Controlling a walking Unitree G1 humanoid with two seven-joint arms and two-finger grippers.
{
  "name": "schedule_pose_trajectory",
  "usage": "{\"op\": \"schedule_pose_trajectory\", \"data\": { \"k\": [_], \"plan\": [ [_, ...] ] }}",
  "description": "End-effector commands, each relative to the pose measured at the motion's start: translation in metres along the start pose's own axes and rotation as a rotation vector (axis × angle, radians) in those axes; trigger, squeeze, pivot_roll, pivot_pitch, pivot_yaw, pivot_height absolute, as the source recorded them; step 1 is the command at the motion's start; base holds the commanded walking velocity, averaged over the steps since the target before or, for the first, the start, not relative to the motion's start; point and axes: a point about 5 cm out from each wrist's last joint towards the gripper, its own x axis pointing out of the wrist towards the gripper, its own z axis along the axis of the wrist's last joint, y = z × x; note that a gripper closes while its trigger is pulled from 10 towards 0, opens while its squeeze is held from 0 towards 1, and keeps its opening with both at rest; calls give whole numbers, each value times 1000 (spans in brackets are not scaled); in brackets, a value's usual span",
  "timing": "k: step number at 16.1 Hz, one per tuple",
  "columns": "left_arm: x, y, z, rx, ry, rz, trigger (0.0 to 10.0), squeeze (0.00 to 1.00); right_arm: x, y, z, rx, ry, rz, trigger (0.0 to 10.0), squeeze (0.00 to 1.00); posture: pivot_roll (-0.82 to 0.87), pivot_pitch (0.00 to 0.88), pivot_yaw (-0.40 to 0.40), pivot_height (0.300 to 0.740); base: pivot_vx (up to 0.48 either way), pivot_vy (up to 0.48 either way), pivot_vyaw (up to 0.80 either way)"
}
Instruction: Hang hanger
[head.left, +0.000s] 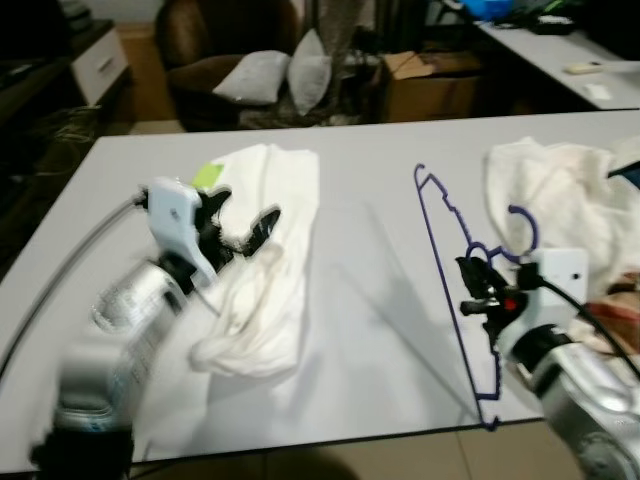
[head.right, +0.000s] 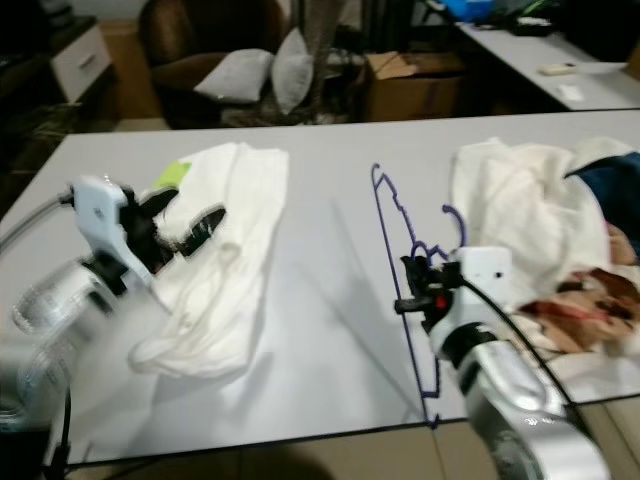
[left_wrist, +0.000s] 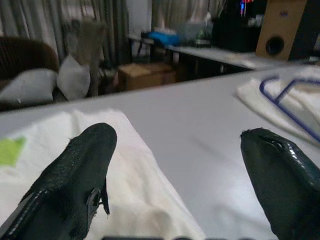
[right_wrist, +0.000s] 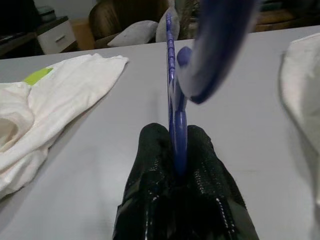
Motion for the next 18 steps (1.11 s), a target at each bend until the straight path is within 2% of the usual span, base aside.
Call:
{"op": "schedule_pose_trajectory", "data": {
  "k": [1, 3, 6, 9, 11, 13, 16, 18],
  "plan": [
    [2, -10, -4, 64, 29, -22, 10000, 824, 2, -3, -2, -19, -2, -44, 10000, 0, -72, 0, 40, 740, 0, -416, 0],
    [3, -11, -12, 109, 64, -29, 10000, 824, 1, -4, -2, 4, -35, -66, 10000, 0, -73, 0, 53, 740, 0, -416, 0],
    [3, -10, -14, 89, 71, -2, 10000, 827, -3, -5, -2, 30, -77, -79, 10000, 0, -74, 0, 70, 740, 0, -419, 0],
    [2, -12, -16, 73, 66, 15, 10000, 824, -6, 5, -6, 23, -53, -4, 10000, 0, -88, 0, 67, 740, 0, -417, 0],
    [3, -16, -20, 9, 83, 8, 10000, 820, -8, 8, -8, 27, -52, 21, 10000, 0, -87, 0, 64, 740, 0, 0, -400],
    [4, -19, -20, -11, 69, 11, 10000, 812, -8, 10, -9, 21, -58, 40, 10000, 0, -89, 0, 63, 740, 0, 367, -800],
    [5, -21, -17, 32, 24, 19, 10000, 831, -13, 11, -4, 9, -82, 53, 10000, 0, -105, 0, 72, 740, 0, 301, -800],
    [6, -27, -22, 21, 40, 21, 10000, 843, -16, 9, -2, -2, -94, 62, 10000, 0, -112, 0, 74, 740, 0, -480, 0]
  ]
}}
